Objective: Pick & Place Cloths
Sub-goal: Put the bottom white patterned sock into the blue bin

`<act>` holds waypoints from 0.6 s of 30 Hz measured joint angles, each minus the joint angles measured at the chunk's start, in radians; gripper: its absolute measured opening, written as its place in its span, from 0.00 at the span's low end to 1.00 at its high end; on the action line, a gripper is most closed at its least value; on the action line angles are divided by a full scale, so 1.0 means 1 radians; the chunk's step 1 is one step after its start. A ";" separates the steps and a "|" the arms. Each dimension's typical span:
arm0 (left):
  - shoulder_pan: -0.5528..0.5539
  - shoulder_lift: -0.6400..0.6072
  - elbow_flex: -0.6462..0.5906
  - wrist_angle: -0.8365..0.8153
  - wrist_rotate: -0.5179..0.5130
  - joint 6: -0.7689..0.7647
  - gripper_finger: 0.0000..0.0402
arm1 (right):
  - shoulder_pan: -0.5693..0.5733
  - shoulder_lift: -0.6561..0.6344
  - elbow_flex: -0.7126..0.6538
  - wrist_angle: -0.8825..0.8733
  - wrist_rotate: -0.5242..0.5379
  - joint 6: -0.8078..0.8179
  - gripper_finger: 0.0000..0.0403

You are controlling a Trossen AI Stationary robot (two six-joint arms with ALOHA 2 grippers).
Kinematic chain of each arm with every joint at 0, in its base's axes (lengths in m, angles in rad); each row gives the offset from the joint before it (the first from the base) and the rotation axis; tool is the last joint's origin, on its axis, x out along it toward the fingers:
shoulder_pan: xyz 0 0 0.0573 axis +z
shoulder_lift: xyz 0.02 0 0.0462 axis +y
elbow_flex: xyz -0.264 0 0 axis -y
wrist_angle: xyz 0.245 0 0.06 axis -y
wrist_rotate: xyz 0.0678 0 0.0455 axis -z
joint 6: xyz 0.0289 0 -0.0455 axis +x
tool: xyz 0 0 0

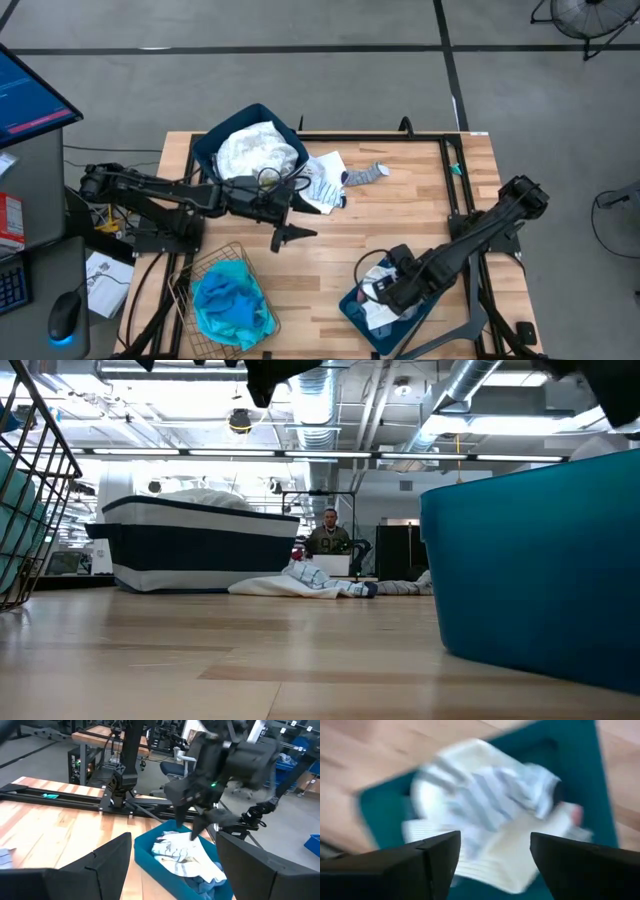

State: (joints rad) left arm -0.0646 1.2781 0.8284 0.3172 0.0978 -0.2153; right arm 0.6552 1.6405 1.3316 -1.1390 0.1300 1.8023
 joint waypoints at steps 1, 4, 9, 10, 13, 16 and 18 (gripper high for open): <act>0.000 0.000 0.000 0.000 0.000 0.000 0.68 | 0.000 0.000 0.019 0.008 0.026 -0.012 0.58; 0.000 0.000 0.000 -0.001 0.000 0.000 0.68 | -0.002 0.000 0.033 0.080 0.106 -0.052 0.52; 0.000 0.000 0.000 -0.004 0.000 -0.006 0.68 | -0.020 0.065 0.018 0.068 0.137 -0.059 0.24; 0.000 0.000 0.000 -0.004 0.000 -0.007 0.68 | -0.023 0.082 0.018 0.058 0.137 -0.061 0.17; 0.000 0.000 0.000 -0.007 0.000 -0.007 0.68 | -0.024 0.143 0.021 0.082 0.128 -0.096 0.03; -0.001 0.000 0.000 -0.013 0.000 -0.009 0.68 | -0.028 0.216 0.019 0.123 0.072 -0.103 0.05; -0.001 0.000 0.000 -0.014 0.001 -0.010 0.68 | -0.029 0.262 0.020 0.154 0.019 -0.113 0.08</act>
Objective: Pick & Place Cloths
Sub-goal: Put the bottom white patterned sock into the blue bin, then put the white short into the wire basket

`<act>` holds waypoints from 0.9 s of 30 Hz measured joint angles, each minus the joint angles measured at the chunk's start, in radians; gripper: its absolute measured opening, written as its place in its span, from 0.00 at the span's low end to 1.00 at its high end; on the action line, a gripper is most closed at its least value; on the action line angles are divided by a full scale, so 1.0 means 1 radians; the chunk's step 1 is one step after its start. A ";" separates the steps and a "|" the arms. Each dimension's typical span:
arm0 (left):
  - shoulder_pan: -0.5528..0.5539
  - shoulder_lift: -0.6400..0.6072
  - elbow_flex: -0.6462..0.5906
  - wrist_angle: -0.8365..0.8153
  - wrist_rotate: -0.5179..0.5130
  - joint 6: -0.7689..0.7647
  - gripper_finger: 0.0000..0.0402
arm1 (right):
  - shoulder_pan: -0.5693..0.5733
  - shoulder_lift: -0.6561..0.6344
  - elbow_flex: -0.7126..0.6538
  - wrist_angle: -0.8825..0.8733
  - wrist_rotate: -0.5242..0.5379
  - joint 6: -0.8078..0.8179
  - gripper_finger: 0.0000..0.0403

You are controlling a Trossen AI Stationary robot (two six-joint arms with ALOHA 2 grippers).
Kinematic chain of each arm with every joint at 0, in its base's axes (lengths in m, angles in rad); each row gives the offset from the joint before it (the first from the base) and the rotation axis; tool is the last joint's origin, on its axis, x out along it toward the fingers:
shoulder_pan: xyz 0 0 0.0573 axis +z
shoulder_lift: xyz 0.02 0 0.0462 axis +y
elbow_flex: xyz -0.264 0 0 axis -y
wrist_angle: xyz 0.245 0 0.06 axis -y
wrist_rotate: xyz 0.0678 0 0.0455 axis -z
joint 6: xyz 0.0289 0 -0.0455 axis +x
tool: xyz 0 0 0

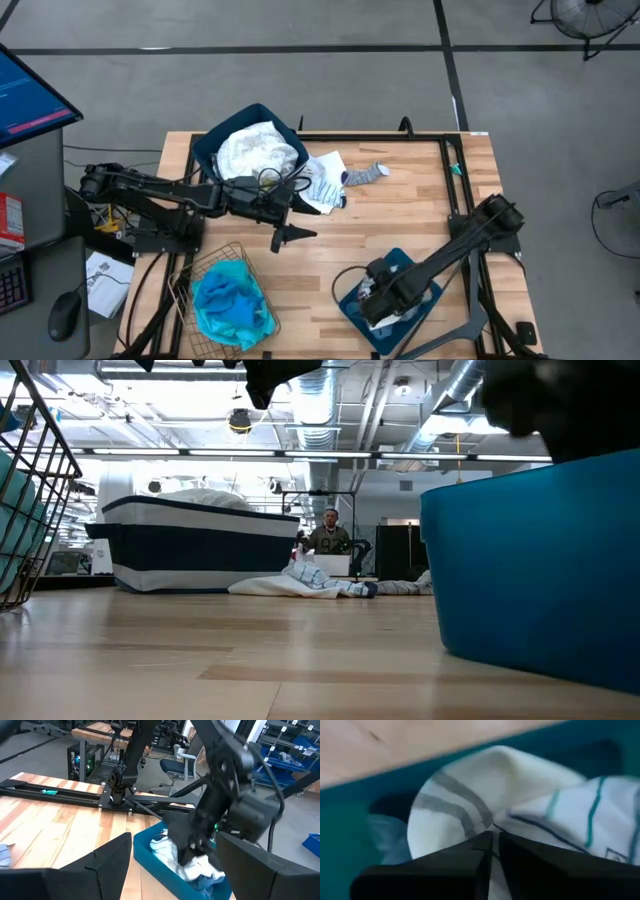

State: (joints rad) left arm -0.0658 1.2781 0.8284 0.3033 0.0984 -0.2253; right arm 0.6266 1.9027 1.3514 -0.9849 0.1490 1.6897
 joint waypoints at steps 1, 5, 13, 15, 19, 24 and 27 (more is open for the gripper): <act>0.000 0.000 0.000 -0.002 0.000 0.000 0.68 | 0.000 0.025 0.000 0.016 -0.023 -0.009 0.09; 0.000 0.000 0.000 -0.009 0.000 0.000 0.68 | -0.002 0.099 0.004 0.052 -0.079 -0.025 0.08; 0.000 0.000 0.000 -0.015 0.000 0.007 0.68 | -0.006 0.037 -0.001 0.047 -0.081 -0.048 0.09; 0.000 0.000 0.000 -0.017 0.000 0.010 0.68 | -0.005 -0.019 -0.001 0.044 -0.061 -0.055 0.12; 0.000 0.000 0.001 -0.041 0.000 0.104 0.68 | -0.005 -0.120 0.000 0.043 -0.012 -0.074 0.21; 0.000 0.000 0.001 -0.040 -0.049 0.166 0.68 | -0.004 -0.226 0.000 0.043 0.006 -0.074 0.37; 0.010 0.016 0.003 -0.035 -0.070 0.169 0.68 | -0.004 -0.271 0.000 0.044 0.007 -0.070 0.46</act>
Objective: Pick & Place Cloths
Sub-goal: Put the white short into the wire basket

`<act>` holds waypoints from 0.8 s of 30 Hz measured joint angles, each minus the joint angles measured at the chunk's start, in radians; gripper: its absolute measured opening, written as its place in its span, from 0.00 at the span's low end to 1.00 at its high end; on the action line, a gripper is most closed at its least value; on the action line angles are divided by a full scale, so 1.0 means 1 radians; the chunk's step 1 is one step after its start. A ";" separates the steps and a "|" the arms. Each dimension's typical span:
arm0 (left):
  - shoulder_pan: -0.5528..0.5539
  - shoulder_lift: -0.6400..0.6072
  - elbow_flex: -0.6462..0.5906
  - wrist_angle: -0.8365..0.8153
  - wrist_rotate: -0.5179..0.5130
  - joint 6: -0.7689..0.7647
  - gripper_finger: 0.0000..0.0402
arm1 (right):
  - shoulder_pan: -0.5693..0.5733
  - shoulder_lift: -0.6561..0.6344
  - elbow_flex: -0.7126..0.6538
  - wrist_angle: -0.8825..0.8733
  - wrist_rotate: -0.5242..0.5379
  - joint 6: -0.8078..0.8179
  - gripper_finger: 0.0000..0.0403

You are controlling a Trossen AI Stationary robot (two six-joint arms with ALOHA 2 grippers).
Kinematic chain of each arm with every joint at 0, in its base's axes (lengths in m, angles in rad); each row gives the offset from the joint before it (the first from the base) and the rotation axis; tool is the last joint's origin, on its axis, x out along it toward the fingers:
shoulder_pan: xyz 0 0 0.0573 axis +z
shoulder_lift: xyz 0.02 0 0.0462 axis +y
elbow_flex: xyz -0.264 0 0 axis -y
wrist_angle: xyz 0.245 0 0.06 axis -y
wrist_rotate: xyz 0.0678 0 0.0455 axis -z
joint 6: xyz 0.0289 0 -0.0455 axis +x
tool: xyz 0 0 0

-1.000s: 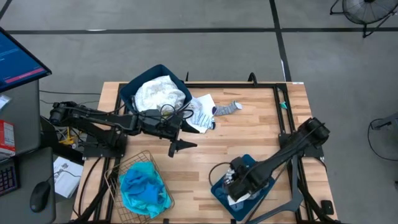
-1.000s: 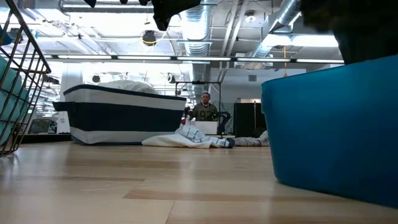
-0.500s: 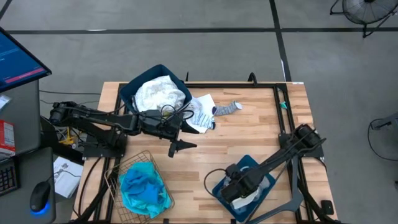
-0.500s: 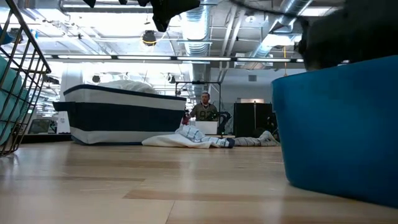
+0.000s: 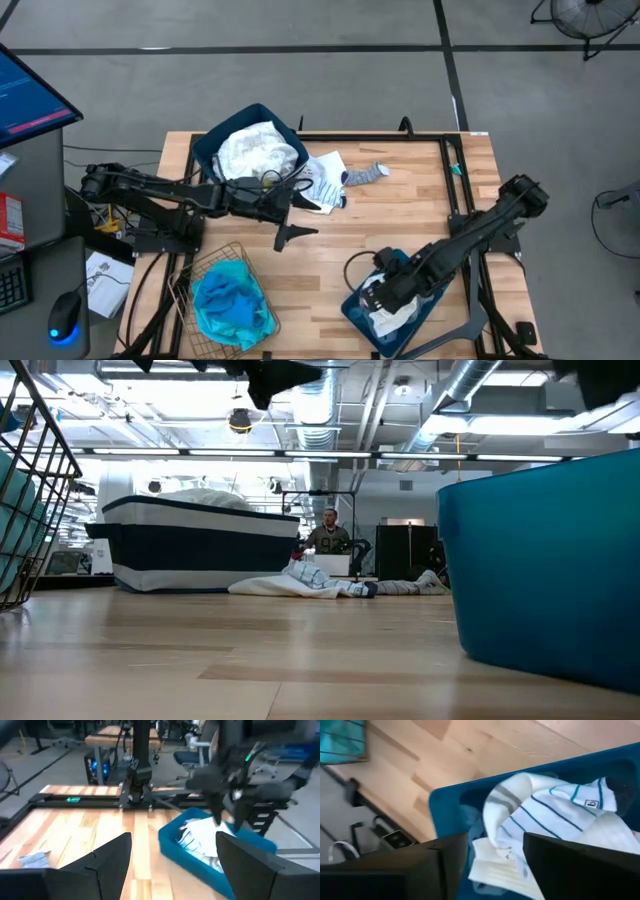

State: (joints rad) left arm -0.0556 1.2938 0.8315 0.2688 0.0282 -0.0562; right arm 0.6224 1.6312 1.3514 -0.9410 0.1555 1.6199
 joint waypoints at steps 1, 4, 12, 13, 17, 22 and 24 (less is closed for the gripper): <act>0.005 0.012 0.002 -0.006 -0.004 0.000 0.68 | 0.000 -0.012 0.000 0.000 0.001 0.000 0.48; 0.022 0.079 0.038 -0.065 -0.007 0.018 0.68 | 0.000 -0.043 0.000 0.004 0.014 0.000 0.52; 0.108 0.338 0.232 -0.325 -0.093 0.062 0.68 | 0.013 -0.080 0.002 0.024 0.063 0.003 0.51; 0.124 0.367 0.246 -0.340 -0.092 0.071 0.68 | 0.017 -0.080 0.001 0.028 0.063 0.003 0.50; 0.175 0.471 0.291 -0.348 -0.092 0.083 0.68 | 0.035 -0.080 0.001 0.059 0.063 0.004 0.47; 0.212 0.557 0.334 -0.335 -0.090 0.113 0.68 | 0.053 -0.073 0.001 0.080 0.063 0.017 0.43; 0.222 0.588 0.344 -0.337 -0.089 0.127 0.68 | 0.059 -0.073 0.001 0.082 0.071 0.028 0.42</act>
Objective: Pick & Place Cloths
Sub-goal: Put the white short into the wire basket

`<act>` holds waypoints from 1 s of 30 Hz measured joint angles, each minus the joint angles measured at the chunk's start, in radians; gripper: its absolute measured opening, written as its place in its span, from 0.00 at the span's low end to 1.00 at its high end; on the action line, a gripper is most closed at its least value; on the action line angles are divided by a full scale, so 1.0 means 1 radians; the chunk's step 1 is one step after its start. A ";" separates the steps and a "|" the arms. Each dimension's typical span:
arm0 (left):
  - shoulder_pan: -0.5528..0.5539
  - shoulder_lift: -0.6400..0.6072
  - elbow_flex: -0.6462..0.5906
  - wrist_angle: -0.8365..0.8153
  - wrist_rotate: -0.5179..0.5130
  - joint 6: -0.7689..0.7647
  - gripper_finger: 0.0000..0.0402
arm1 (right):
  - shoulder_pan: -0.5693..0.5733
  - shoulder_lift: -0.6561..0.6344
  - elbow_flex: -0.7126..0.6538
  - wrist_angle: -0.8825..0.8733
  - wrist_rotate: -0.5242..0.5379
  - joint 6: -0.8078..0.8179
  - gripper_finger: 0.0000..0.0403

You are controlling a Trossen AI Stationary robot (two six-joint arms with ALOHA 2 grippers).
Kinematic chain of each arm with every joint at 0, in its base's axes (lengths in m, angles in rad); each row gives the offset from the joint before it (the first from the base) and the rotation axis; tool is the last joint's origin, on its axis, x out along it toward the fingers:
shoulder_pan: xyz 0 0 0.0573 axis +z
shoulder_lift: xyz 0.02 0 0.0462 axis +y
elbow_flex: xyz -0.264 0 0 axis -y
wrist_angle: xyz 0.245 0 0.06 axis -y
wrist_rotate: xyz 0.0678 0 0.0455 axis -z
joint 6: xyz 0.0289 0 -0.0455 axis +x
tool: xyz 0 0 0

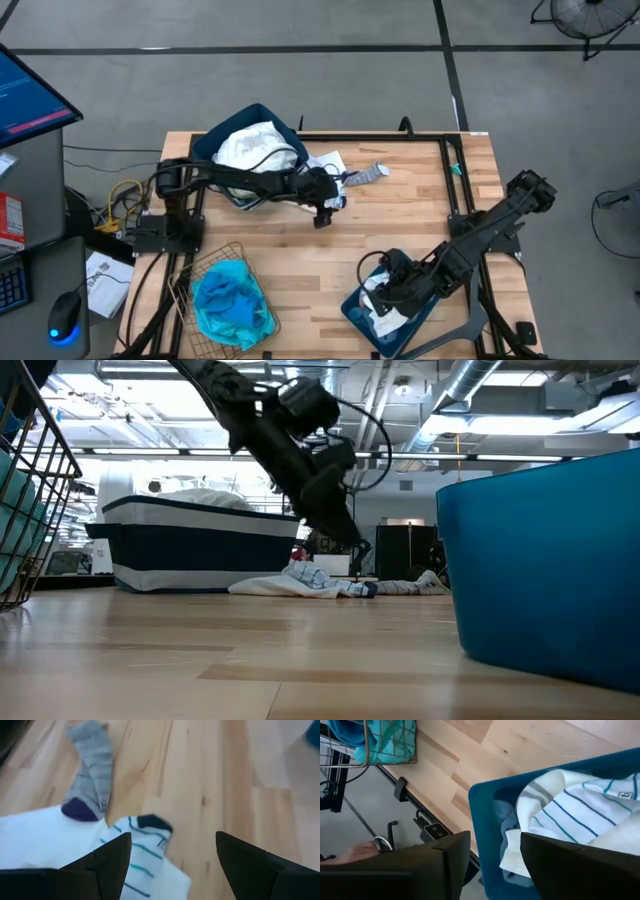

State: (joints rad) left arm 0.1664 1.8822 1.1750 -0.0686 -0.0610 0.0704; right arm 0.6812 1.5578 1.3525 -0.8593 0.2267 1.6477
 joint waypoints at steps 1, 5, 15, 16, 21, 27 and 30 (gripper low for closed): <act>0.001 0.014 0.006 0.003 -0.001 0.000 0.68 | 0.002 0.000 0.000 0.000 0.009 0.002 0.42; 0.004 0.076 0.011 0.015 0.001 0.000 0.68 | 0.012 0.000 0.000 0.003 0.033 0.003 0.41; 0.010 0.203 0.015 0.034 -0.036 -0.046 0.67 | 0.013 0.000 0.000 0.010 0.037 0.013 0.40; 0.010 0.205 0.015 0.025 -0.025 -0.060 0.65 | 0.013 0.000 0.000 0.011 0.037 0.018 0.40; -0.012 0.192 0.012 0.002 -0.017 -0.133 0.40 | 0.019 0.000 0.000 0.011 0.037 0.029 0.39; -0.057 0.170 0.010 -0.015 0.048 -0.185 0.03 | 0.019 0.000 0.000 0.031 0.039 0.029 0.37; -0.084 0.161 0.009 -0.016 0.105 -0.217 0.01 | 0.019 0.000 0.000 0.037 0.040 0.029 0.35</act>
State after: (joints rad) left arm 0.0829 2.0427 1.1837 -0.0848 0.0444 -0.1468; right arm 0.7002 1.5578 1.3525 -0.8221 0.2668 1.6768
